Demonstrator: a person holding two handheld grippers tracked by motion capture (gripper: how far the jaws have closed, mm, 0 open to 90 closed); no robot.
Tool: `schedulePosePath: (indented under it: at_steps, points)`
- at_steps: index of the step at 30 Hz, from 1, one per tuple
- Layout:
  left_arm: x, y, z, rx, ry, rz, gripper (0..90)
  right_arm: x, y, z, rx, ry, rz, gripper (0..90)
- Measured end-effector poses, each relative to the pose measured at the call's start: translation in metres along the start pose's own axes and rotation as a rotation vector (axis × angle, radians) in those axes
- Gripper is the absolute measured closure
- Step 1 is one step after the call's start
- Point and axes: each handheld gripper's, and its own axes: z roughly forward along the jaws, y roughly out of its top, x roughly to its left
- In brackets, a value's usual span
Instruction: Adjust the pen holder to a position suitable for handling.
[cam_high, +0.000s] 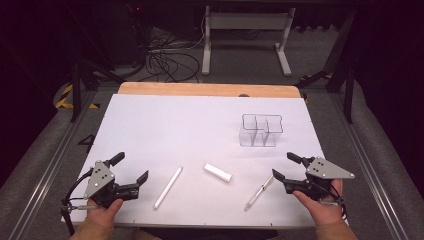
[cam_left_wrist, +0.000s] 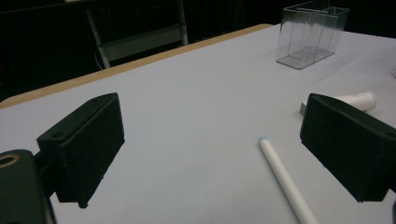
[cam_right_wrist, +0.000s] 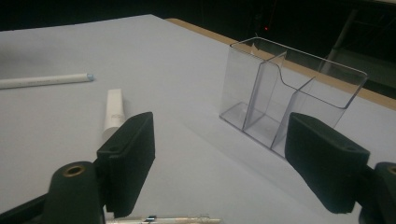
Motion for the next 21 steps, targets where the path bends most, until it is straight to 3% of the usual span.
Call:
schedulePosePath:
  at_steps: [21]
  points:
    - [0.0, 0.0004, -0.0026, -0.013, 0.006, -0.004, 7.4, -0.0004, -0.001, 0.0003, 0.009, -0.001, 0.006, 25.3]
